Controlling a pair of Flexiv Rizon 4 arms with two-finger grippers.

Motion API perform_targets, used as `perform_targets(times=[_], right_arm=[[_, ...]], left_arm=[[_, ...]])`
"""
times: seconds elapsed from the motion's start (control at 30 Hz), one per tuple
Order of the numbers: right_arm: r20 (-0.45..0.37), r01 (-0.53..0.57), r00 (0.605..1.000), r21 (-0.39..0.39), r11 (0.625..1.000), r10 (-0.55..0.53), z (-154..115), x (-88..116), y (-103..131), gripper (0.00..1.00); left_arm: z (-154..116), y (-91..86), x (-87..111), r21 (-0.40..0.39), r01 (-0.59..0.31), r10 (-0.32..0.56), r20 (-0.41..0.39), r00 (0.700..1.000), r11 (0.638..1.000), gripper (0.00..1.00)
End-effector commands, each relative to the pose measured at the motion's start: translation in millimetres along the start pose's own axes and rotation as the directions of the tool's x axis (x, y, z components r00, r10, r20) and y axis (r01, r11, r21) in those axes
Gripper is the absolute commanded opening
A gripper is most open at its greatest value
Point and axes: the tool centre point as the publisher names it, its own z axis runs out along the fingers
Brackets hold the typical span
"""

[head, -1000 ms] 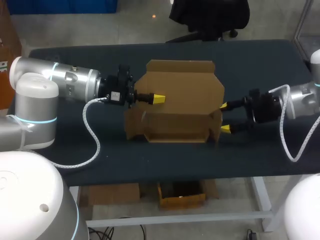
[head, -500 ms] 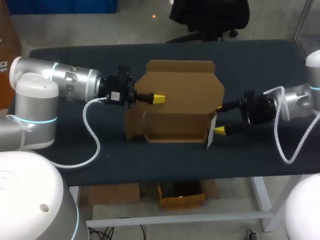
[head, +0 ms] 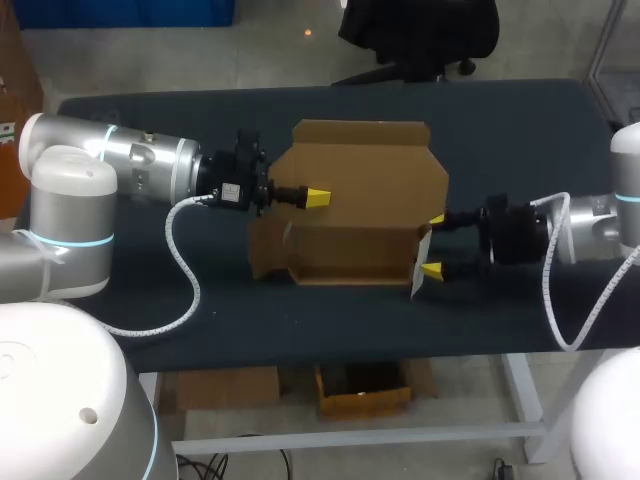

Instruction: Assemble the packaging by folding the flat box into shape, placing the metal phone stand inside, and closing the box properly

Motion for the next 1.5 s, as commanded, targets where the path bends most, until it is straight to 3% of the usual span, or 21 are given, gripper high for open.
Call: perform_targets(times=[0.03, 0.6, 1.17, 1.5], right_arm=[[0.041, -0.004, 0.999, -0.006, 1.000, 0.004, 0.9, 5.3, -0.4, 1.00], [0.143, -0.042, 0.988, -0.048, 0.998, 0.048, 12.6, -4.6, 2.8, 1.00], [0.272, -0.071, 0.958, -0.079, 0.994, 0.089, 16.9, 2.9, 5.6, 1.00], [0.293, -0.074, 0.951, -0.085, 0.994, 0.096, 23.9, 4.2, 8.7, 1.00]], left_arm=[[0.2, 3.2, -1.6, -0.001, 0.000, 0.000, -0.002, 1.000, 1.000, 0.00], [0.2, 3.2, -1.6, -0.001, 0.000, 0.000, -0.002, 1.000, 1.000, 0.00], [0.2, 3.2, -1.6, -0.001, 0.000, 0.000, -0.002, 1.000, 1.000, 0.00], [0.2, 3.2, -1.6, -0.001, 0.000, 0.000, -0.002, 1.000, 1.000, 0.00]])
